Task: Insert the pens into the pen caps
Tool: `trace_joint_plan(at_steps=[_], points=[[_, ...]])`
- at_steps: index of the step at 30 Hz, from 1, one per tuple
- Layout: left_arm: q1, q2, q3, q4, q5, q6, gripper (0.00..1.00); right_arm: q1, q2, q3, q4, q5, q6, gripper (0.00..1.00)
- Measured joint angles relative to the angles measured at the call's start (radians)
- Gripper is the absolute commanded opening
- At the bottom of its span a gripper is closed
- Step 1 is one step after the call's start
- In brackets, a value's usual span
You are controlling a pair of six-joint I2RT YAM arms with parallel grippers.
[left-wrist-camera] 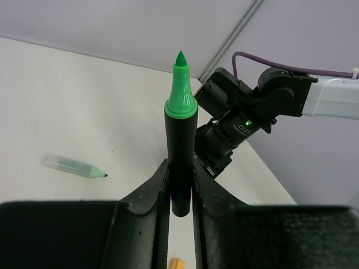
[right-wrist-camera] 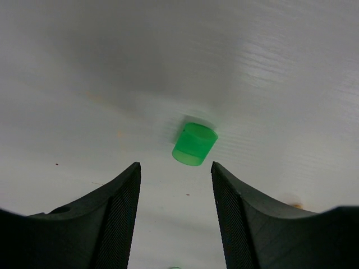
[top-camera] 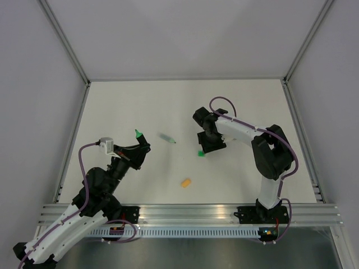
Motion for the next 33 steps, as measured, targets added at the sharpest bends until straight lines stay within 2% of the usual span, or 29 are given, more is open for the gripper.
trace_joint_plan(at_steps=[9,33], points=[[0.0,0.0,0.0,0.0,0.0,0.0,0.02,0.0,0.02,-0.049,0.06,-0.005,0.02,0.59],[0.0,-0.008,0.0,0.0,0.0,0.0,0.02,0.006,0.053,-0.07,0.063,-0.027,0.027,0.56]])
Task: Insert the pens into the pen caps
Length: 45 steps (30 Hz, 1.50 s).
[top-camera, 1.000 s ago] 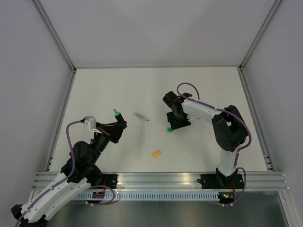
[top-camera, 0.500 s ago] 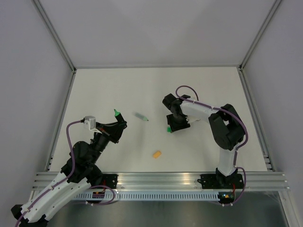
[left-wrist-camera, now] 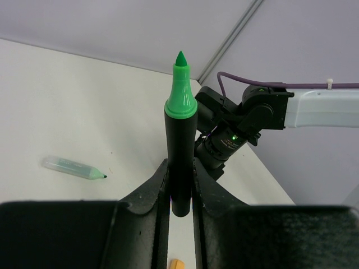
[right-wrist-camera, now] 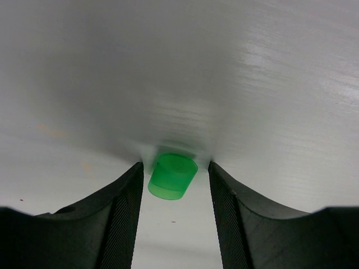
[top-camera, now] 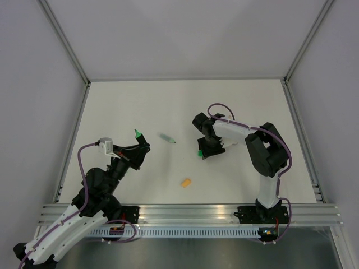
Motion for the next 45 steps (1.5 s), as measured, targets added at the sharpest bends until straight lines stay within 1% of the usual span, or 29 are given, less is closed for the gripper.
trace_joint_plan(at_steps=[4,7,9,10,12,13,15,16,17,19,25,32,35,40,42,45], points=[[0.0,0.0,0.0,0.0,0.0,0.0,0.02,0.001,0.001,0.0,0.0,-0.003,-0.001,0.48],[0.0,0.0,0.0,0.0,0.0,0.0,0.02,0.003,0.002,0.0,0.0,-0.004,-0.004,0.48],[0.0,0.0,0.0,0.0,0.0,0.0,0.02,0.005,0.002,0.0,0.001,-0.004,-0.008,0.46],[0.0,0.0,0.0,0.0,0.0,0.0,0.02,0.006,0.002,0.0,0.002,-0.004,-0.013,0.4],[0.0,0.0,0.0,0.0,0.0,0.0,0.02,0.007,0.003,0.0,0.004,-0.008,-0.028,0.32],[0.0,0.0,0.0,0.0,0.0,0.0,0.02,0.008,0.004,0.0,0.004,-0.008,-0.035,0.24],[0.0,0.0,0.0,0.0,0.0,0.0,0.02,0.009,0.004,0.002,0.007,-0.006,-0.052,0.17],[0.0,0.0,0.0,0.0,0.0,0.0,0.02,0.009,0.005,0.006,0.008,-0.002,-0.062,0.1],[0.0,0.002,0.0,0.001,0.0,0.0,0.02,0.011,0.007,0.01,0.007,0.004,-0.073,0.05],[0.0,0.011,0.0,0.002,0.0,0.0,0.02,0.013,0.011,0.019,0.001,0.022,-0.099,0.0],[0.0,0.068,0.0,0.01,0.003,0.0,0.02,0.019,0.012,0.032,-0.033,0.133,-0.177,0.0],[0.0,0.091,0.0,0.016,0.005,0.0,0.02,0.019,0.011,0.035,-0.027,0.188,-0.286,0.0],[0.0,0.123,0.0,0.031,0.018,0.0,0.02,0.019,0.0,0.017,0.045,0.193,-0.381,0.0],[0.0,0.214,0.006,0.04,0.067,0.0,0.02,0.019,-0.031,-0.02,0.176,0.195,-0.587,0.0],[0.0,0.231,0.006,0.043,0.089,0.001,0.02,0.019,-0.073,-0.048,0.225,0.203,-0.669,0.0],[0.0,0.249,0.006,0.06,0.122,0.004,0.02,0.019,-0.184,-0.093,0.278,0.215,-0.778,0.0]])
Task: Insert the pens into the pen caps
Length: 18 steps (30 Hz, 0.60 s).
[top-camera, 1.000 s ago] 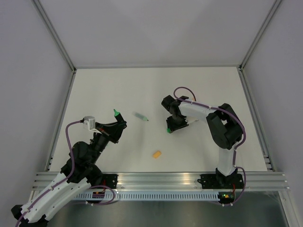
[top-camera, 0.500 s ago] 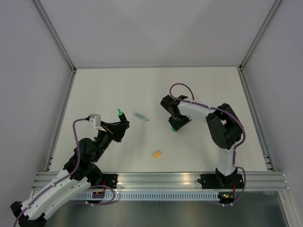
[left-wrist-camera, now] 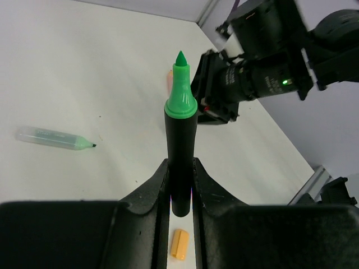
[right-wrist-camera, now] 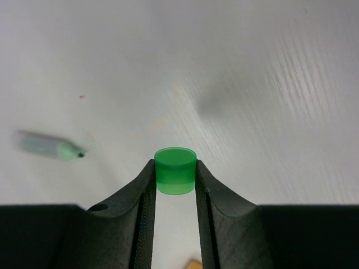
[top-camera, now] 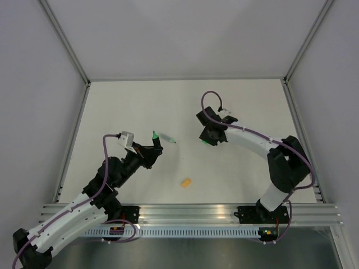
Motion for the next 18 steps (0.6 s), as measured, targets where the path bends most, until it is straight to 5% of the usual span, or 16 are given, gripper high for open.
trace_joint_plan(at_steps=[10,18], points=[[0.001,0.146,0.018,0.103,0.191,0.006,0.02,0.042,-0.448,-0.066,0.262,-0.009,-0.333,0.0],[0.001,0.257,0.036,0.161,0.327,0.007,0.02,0.214,-0.522,-0.07,0.401,0.022,-0.451,0.0]])
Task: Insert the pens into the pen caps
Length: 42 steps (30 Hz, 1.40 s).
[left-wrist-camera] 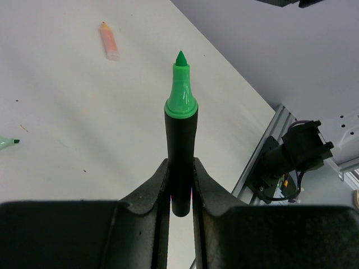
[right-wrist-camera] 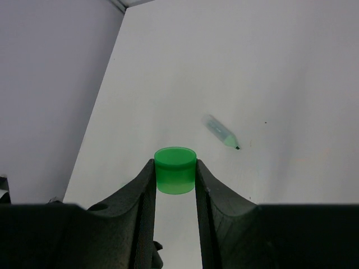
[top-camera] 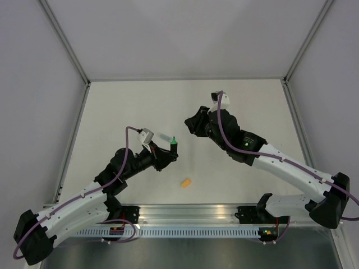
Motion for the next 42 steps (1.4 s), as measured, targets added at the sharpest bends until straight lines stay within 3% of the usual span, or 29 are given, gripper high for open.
trace_joint_plan(at_steps=[14,42], points=[[0.0,0.026,0.015,0.02,0.031,0.005,0.02,0.191,0.04,0.019,0.036,0.101,-0.057,0.0],[0.001,0.023,0.015,0.007,0.026,0.012,0.02,0.343,0.136,0.088,-0.054,0.306,-0.103,0.0]])
